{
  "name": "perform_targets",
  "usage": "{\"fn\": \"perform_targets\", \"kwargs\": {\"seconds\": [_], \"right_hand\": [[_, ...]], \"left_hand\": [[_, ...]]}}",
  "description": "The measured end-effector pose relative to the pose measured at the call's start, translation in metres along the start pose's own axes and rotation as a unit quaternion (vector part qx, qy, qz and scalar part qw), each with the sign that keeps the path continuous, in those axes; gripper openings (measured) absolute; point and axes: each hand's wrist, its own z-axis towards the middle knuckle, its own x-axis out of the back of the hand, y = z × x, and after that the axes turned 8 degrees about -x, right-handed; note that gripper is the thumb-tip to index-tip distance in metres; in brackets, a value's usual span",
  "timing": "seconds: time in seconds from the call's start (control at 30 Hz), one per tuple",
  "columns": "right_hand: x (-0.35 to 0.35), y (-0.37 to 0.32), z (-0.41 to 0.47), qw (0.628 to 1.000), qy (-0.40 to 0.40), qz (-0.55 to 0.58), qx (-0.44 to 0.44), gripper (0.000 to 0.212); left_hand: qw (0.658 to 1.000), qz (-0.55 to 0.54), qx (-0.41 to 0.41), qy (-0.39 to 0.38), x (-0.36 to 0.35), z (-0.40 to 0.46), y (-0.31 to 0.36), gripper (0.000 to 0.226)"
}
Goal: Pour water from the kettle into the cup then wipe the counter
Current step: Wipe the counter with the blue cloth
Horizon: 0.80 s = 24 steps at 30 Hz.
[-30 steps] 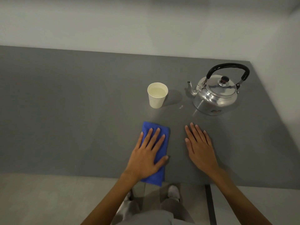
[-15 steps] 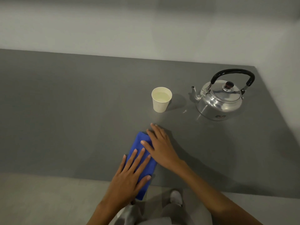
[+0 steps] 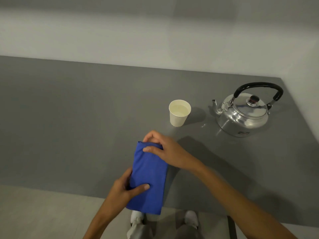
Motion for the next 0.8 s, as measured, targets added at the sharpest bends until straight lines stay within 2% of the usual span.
{"fn": "perform_targets", "kwargs": {"seconds": [0.07, 0.27, 0.53, 0.6, 0.67, 0.73, 0.8], "right_hand": [[0.002, -0.001, 0.019, 1.0, 0.012, 0.004, -0.003, 0.011], [-0.004, 0.013, 0.072, 0.999, 0.035, -0.004, -0.038, 0.013], [-0.028, 0.022, 0.109, 0.994, 0.016, -0.088, -0.066, 0.02], [-0.032, 0.022, 0.112, 0.993, 0.017, -0.104, -0.059, 0.019], [-0.035, 0.021, 0.112, 0.99, 0.02, -0.132, -0.039, 0.021], [-0.038, 0.02, 0.111, 0.983, 0.024, -0.178, -0.02, 0.028], [-0.04, 0.02, 0.106, 0.972, 0.059, -0.228, 0.002, 0.036]], "left_hand": [[0.999, -0.034, 0.019, -0.004, 0.006, 0.0, 0.004, 0.053], [0.994, -0.037, 0.071, 0.08, 0.028, 0.005, 0.014, 0.041], [0.987, -0.019, 0.122, 0.104, 0.052, 0.008, 0.013, 0.045], [0.985, 0.042, 0.118, 0.121, 0.05, 0.006, 0.015, 0.043], [0.966, 0.189, 0.105, 0.141, 0.045, 0.004, 0.016, 0.046], [0.908, 0.381, 0.057, 0.162, 0.037, -0.001, 0.014, 0.058], [0.851, 0.49, -0.019, 0.187, 0.026, -0.004, 0.012, 0.07]]}}
